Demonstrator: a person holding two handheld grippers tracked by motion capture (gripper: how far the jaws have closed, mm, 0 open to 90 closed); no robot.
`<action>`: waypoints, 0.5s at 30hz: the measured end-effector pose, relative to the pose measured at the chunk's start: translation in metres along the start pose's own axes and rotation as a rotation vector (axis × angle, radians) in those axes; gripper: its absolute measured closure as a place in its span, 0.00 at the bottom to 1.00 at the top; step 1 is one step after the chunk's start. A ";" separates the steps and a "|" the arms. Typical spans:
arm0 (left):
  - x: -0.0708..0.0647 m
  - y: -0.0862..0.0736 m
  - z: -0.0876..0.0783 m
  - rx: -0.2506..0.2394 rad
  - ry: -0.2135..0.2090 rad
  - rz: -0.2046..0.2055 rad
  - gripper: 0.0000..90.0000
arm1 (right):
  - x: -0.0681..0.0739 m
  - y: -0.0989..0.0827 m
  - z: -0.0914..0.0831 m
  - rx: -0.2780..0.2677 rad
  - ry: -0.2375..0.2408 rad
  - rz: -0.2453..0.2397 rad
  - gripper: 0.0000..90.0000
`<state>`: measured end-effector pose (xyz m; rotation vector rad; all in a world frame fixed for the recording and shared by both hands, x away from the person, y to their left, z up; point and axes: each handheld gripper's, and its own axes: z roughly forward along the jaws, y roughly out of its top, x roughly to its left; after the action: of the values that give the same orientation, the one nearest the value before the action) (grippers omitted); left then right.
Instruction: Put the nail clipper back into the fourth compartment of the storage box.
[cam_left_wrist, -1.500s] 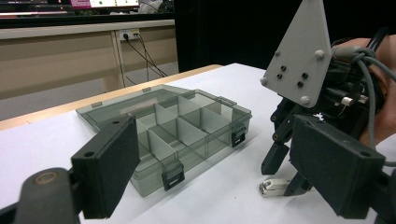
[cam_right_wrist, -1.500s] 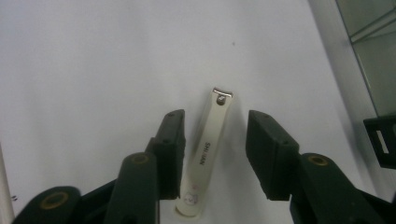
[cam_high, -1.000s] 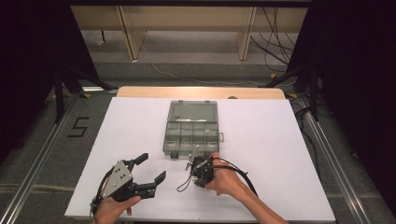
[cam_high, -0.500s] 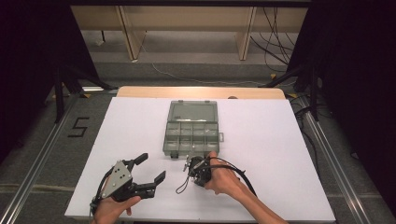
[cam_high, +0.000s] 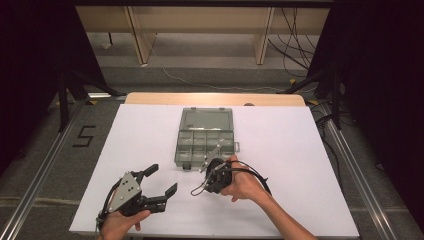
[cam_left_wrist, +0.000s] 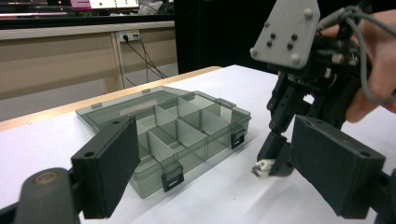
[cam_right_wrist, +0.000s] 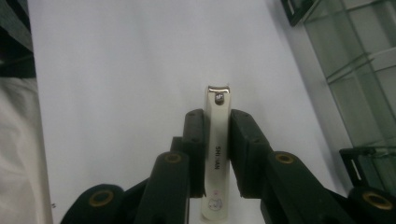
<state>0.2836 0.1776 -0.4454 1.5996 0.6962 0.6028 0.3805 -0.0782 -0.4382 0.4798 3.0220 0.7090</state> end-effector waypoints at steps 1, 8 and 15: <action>0.000 0.000 0.001 -0.007 -0.002 0.003 0.17 | -0.001 0.000 -0.002 -0.019 0.006 0.008 0.86; 0.000 0.000 0.000 0.007 0.004 0.000 0.17 | -0.017 0.000 -0.020 -0.126 -0.025 0.044 0.86; 0.000 -0.001 0.001 0.001 0.001 -0.002 0.17 | -0.032 0.000 -0.038 -0.229 -0.101 0.081 0.86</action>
<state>0.2840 0.1772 -0.4461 1.5997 0.6986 0.6022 0.4084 -0.1042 -0.4058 0.6108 2.7951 0.9889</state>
